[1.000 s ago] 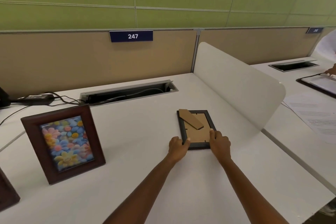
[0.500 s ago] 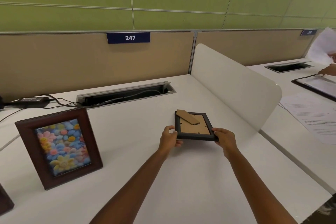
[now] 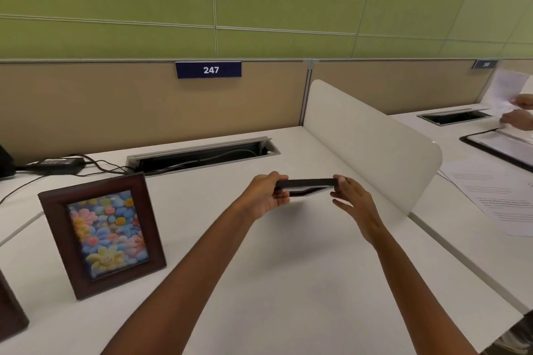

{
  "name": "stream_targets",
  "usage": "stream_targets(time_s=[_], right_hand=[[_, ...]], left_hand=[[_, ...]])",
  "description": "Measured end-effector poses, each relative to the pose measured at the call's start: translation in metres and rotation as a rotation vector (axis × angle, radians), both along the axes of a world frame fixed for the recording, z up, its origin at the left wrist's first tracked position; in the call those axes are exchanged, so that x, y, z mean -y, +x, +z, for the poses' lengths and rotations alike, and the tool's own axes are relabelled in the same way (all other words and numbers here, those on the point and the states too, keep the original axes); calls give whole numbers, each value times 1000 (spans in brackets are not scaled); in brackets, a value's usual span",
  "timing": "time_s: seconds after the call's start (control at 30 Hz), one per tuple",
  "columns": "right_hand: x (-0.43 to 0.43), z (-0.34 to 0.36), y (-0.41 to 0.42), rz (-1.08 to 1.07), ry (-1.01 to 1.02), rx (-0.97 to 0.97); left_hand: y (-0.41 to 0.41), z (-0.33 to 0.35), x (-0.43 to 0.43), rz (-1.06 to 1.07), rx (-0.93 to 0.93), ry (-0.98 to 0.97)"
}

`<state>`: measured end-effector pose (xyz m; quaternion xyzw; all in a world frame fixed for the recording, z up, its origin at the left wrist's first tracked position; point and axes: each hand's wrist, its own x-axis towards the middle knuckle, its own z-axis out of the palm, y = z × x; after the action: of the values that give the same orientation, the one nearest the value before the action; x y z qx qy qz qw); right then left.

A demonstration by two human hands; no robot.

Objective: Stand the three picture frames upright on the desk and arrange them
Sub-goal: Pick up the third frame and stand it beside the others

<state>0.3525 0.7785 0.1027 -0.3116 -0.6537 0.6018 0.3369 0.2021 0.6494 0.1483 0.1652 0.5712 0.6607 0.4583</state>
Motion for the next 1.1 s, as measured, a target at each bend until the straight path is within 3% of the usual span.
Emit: stream_targets(time_s=[0.2, 0.37, 0.53, 0.7, 0.8, 0.93, 1.1], right_hand=[[0, -14, -18, -49, 214, 175], [15, -17, -28, 45, 295, 11], [31, -20, -46, 32, 186, -124], [39, -22, -58, 71, 75, -172], [43, -22, -65, 57, -14, -209], [46, -18, -70, 97, -99, -215], [52, -19, -74, 175, -157, -131]], left_hand=[[-9, 17, 22, -17, 116, 15], [-19, 24, 43, -44, 139, 4], [-30, 21, 61, -47, -131, -43], [-39, 3, 70, 49, -558, -245], [-39, -17, 75, 89, -662, -351], [-37, -41, 82, 36, -647, -429], [-40, -57, 85, -21, -436, -361]])
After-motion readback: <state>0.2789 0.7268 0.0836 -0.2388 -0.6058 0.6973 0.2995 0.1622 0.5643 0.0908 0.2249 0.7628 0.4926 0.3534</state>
